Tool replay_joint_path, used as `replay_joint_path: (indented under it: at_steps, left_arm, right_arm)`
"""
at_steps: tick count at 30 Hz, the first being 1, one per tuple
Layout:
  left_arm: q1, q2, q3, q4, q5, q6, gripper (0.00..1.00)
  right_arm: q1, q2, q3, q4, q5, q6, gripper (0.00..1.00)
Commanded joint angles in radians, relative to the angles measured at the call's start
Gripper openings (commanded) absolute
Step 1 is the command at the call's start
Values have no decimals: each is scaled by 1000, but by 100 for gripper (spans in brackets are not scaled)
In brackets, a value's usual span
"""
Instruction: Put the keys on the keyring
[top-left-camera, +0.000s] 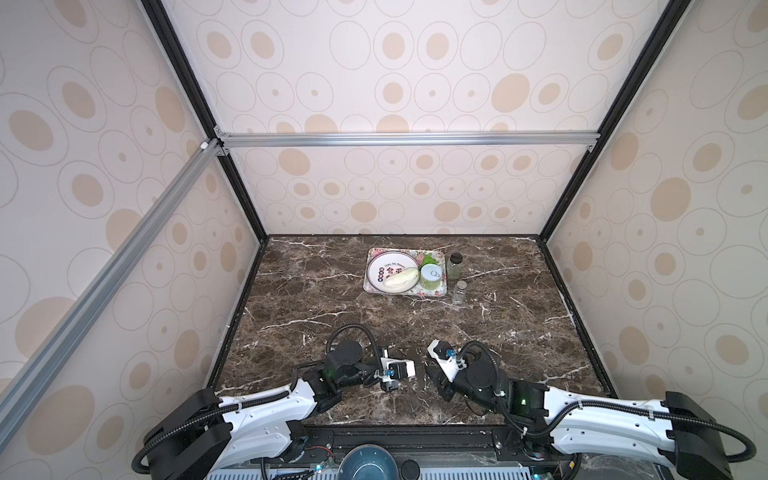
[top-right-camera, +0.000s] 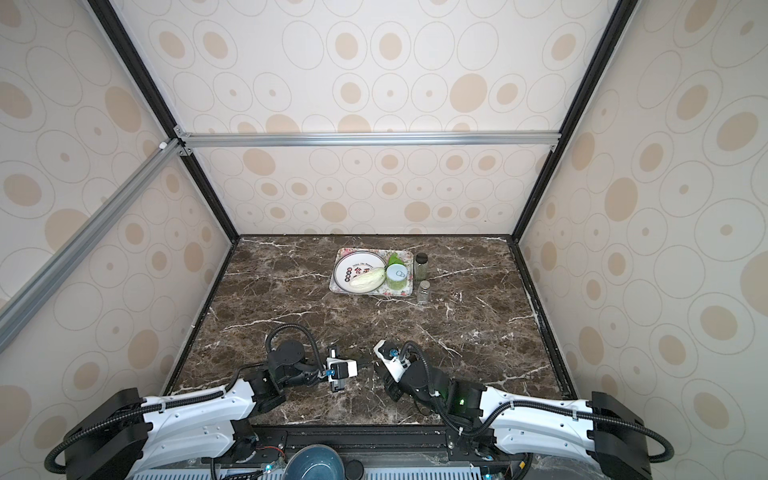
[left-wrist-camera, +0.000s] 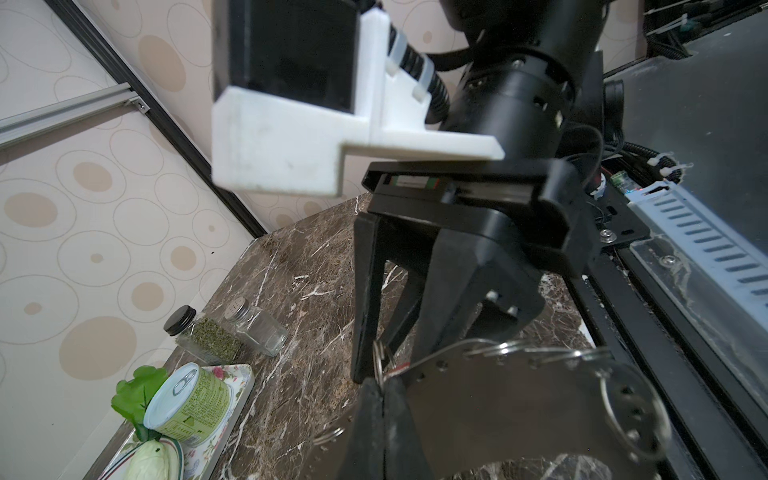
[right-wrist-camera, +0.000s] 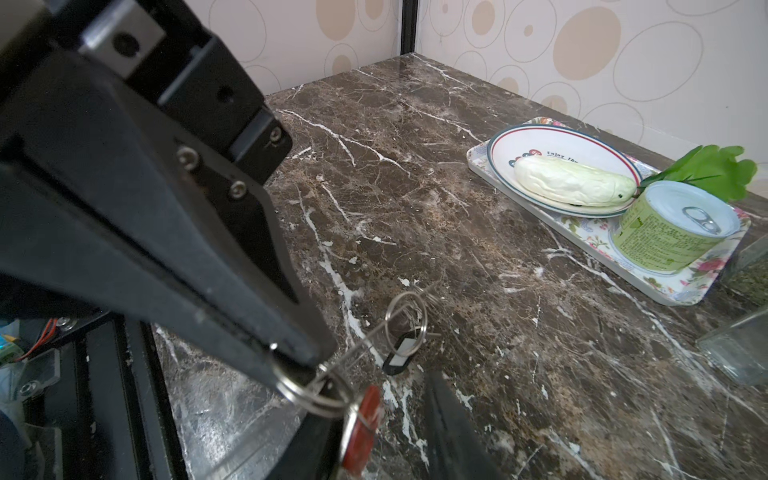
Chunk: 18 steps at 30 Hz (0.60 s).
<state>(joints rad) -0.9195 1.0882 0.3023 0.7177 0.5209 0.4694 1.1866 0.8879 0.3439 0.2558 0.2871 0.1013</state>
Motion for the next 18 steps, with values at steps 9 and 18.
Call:
replay_joint_path:
  at_steps: [9,18]
  left_arm:
    - [-2,-14,8,43,41,27,0]
    - [-2,-16,6,42,37,29,0]
  right_arm:
    - [8,-55,-3,65,-64,-48,26]
    - [8,-30,6,68,-106,-55,18]
